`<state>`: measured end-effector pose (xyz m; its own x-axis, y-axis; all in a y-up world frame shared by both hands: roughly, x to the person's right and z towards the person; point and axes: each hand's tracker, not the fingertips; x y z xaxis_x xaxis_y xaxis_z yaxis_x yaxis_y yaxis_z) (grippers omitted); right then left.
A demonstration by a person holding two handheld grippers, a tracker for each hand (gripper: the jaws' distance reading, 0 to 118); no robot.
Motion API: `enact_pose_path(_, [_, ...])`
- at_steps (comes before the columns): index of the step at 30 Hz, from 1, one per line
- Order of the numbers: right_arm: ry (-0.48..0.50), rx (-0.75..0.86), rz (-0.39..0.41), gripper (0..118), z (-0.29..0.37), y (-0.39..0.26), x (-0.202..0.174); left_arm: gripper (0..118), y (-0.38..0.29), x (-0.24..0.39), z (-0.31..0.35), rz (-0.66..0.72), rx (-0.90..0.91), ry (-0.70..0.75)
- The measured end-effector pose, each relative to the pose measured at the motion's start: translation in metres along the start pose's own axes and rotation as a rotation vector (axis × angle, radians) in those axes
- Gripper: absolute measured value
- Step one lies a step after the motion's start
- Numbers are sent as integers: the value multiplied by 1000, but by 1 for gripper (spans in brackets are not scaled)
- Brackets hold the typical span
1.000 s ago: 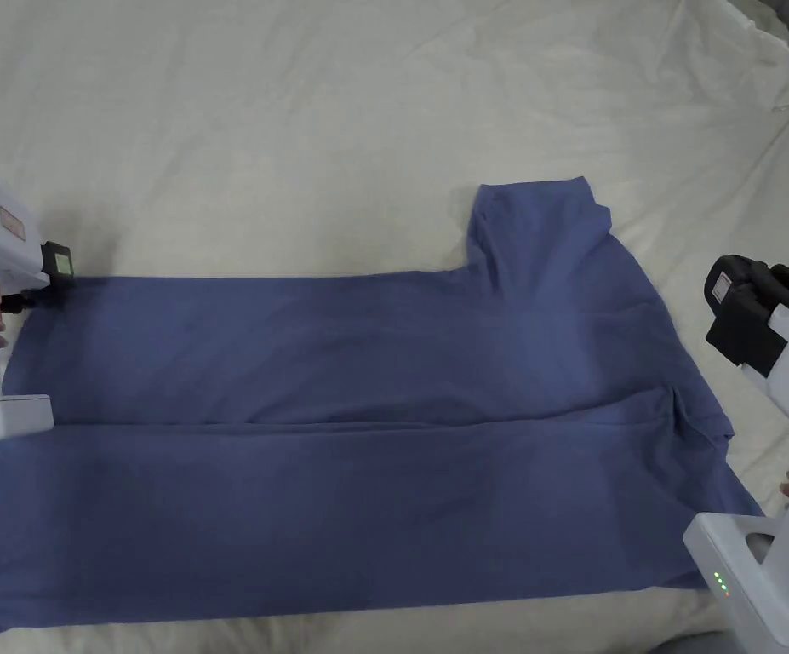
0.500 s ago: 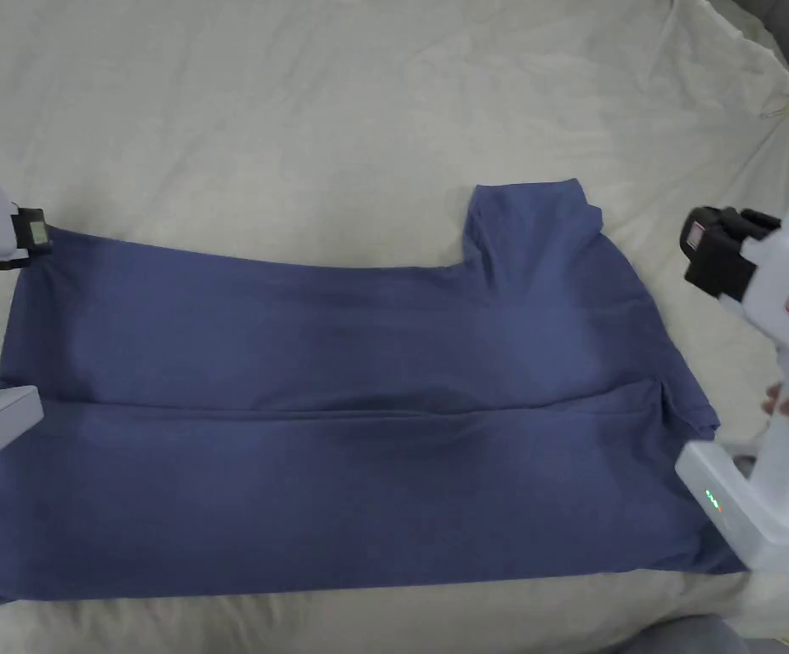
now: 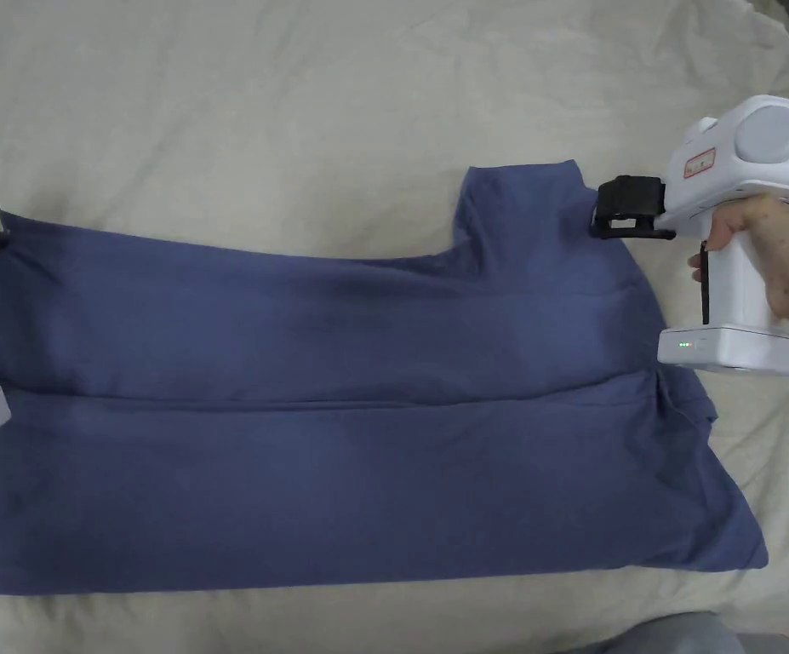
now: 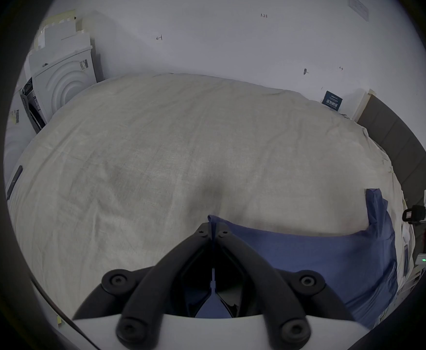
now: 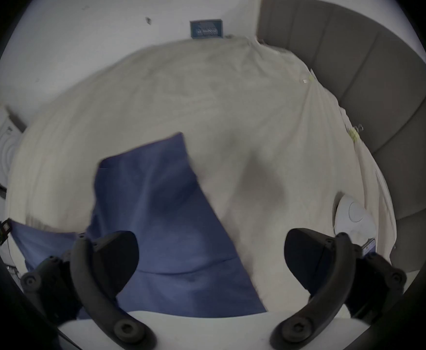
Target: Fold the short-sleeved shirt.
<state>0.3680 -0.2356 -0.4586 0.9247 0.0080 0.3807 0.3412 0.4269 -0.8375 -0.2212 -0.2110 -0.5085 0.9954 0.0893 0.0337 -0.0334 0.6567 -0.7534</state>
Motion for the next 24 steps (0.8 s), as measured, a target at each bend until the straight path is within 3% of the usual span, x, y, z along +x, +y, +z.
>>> enact_pose_path(5, [4,-37,-11,67,-32,-5,-2,0,1,0,-9,28,-10,0])
enact_pose_path(10, [33,-3,-13,8,-40,-13,-8,0,-1,-2,-18,39,-30,10])
enact_pose_path(11, [35,7,-16,3,-39,-14,-9,0,-1,-3,-21,49,-34,12])
enact_pose_path(18, [90,61,-15,2,-5,-12,6,0,-5,-10,-19,72,-53,15])
enact_pose_path(24, [125,161,46,1,50,-27,13,0,-8,-19,12,110,-25,-12])
